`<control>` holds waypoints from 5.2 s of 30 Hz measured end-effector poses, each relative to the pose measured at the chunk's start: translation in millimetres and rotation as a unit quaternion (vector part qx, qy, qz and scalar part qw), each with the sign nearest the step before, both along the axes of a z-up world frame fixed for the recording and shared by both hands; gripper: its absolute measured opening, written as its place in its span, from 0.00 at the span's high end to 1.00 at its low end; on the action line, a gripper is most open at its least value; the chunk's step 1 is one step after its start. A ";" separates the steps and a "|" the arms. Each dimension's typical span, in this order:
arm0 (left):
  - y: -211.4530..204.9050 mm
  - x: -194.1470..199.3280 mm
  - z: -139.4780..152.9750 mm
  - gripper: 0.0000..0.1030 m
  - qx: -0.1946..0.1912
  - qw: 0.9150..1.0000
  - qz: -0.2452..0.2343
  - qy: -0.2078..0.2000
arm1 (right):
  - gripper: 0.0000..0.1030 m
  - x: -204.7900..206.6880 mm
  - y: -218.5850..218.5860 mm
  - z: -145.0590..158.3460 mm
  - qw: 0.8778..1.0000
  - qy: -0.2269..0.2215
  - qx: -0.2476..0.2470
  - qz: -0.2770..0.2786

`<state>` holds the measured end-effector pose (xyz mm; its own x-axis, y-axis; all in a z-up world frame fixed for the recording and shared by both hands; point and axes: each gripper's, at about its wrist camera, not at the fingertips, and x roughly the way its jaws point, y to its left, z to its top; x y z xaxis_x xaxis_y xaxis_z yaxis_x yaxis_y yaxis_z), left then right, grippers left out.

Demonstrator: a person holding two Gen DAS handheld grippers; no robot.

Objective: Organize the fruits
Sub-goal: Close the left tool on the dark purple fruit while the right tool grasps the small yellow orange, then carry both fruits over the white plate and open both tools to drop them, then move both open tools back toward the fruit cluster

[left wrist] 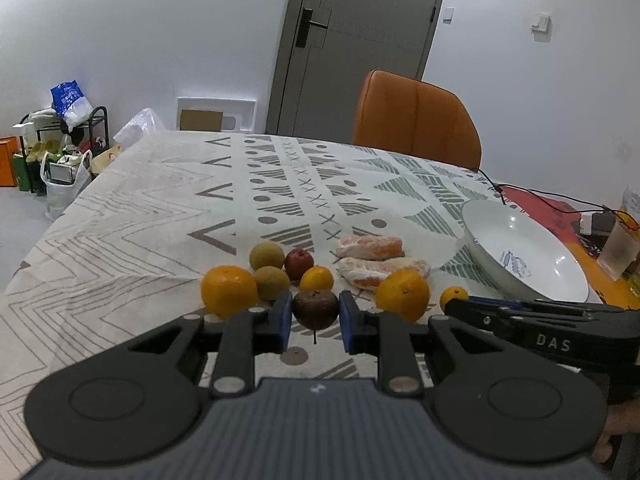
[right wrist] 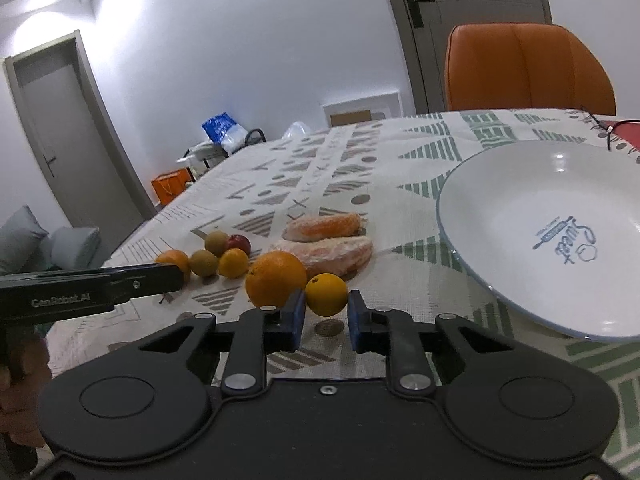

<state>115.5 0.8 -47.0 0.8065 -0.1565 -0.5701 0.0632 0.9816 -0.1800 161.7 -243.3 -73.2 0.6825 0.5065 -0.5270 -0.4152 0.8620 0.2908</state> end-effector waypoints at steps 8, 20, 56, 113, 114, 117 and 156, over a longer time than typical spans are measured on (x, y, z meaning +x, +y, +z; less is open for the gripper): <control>-18.1 -5.9 10.9 0.78 0.008 1.000 -0.009 -0.017 | 0.80 -15.0 -18.5 14.6 1.000 -0.021 0.018 -0.007; -49.8 -5.6 18.2 0.78 0.018 0.999 -0.026 -0.030 | 0.80 -26.5 -53.9 22.4 0.998 -0.040 0.031 -0.034; -135.7 28.9 19.9 0.78 0.032 0.994 -0.098 -0.033 | 0.72 -16.8 -138.1 13.4 0.990 -0.049 0.035 -0.130; -86.0 10.8 31.6 0.07 0.054 0.997 0.006 -0.052 | 0.00 -42.9 -134.3 25.2 0.982 -0.075 0.063 -0.163; -82.5 9.5 32.5 0.07 0.052 0.997 0.010 -0.054 | 0.00 -42.4 -131.8 25.7 0.982 -0.076 0.061 -0.160; -71.4 6.3 34.5 0.06 0.042 0.997 0.018 -0.054 | 0.00 -44.0 -122.3 28.2 0.984 -0.082 0.057 -0.150; 25.4 -4.4 12.2 0.09 0.005 0.996 0.082 -0.028 | 0.10 -28.5 -23.7 23.3 0.998 -0.060 0.017 -0.022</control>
<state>111.1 26.2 -34.8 0.8514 -0.0146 -0.5243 -0.0884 0.9813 -0.1710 133.2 -267.0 -49.9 0.7615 0.4899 -0.4244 -0.4098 0.8712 0.2703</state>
